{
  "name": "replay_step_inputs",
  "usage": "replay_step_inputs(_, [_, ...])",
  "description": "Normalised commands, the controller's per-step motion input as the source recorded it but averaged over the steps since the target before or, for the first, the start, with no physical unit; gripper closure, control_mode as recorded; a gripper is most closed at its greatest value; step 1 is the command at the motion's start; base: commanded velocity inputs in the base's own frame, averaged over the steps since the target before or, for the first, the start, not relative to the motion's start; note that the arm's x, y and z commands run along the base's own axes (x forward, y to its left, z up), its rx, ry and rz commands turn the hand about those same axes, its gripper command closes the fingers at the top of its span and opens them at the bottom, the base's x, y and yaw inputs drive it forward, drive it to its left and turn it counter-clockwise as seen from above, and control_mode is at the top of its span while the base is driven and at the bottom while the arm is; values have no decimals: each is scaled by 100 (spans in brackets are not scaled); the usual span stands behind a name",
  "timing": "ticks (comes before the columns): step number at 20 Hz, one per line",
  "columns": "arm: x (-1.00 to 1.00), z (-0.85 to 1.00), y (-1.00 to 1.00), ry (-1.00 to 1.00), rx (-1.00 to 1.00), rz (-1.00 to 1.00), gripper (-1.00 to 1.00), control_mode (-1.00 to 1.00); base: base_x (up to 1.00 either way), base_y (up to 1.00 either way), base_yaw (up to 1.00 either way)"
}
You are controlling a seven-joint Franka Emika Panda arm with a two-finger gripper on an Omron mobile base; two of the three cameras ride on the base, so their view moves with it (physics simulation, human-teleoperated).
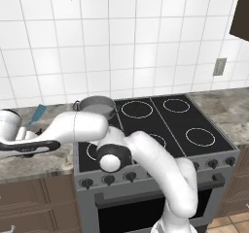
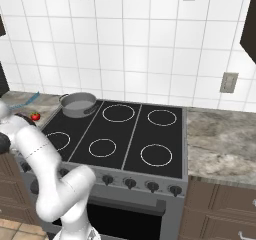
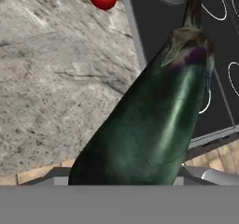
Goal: Put the eggplant and tomato in the pot. Retrieve the spatula and lightly stir the vegetables in the pot.
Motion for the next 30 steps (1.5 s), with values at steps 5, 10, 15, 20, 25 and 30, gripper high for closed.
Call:
replay_step_inputs(5, [-100,-26,-100,-15,0,0,100,-100,0,0,0])
replay_step_inputs(10, [-60,32,-100,-9,12,0,100,-100,0,0,0])
replay_step_inputs(15, [-5,75,-100,0,25,0,100,-100,0,0,0])
replay_step_inputs(20, [0,26,-100,13,24,0,100,-100,0,0,0])
replay_step_inputs(25, [17,2,-89,19,9,14,100,-100,0,0,0])
replay_step_inputs(30, [57,29,-50,10,7,33,100,-100,0,0,0])
